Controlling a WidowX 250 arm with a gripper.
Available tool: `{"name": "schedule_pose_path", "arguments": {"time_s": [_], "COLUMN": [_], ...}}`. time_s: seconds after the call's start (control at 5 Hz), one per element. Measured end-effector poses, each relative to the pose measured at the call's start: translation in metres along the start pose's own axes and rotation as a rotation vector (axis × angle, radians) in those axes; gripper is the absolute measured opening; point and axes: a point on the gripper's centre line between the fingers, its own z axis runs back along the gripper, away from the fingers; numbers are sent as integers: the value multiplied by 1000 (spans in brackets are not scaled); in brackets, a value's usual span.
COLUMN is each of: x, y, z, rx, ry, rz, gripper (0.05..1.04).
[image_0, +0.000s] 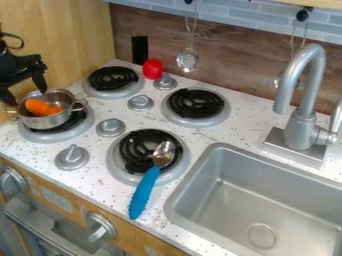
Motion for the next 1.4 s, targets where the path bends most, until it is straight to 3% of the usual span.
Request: {"name": "schedule_pose_path", "arguments": {"time_s": [0.6, 0.8, 1.4], "x": [-20, -26, -13], "y": [-19, -20, -35], "z": [-13, -22, -29], "rx": [-31, -28, -49], "ry": [19, 46, 65], "rz": [-80, -95, -103], "gripper": [999, 999, 999]}}
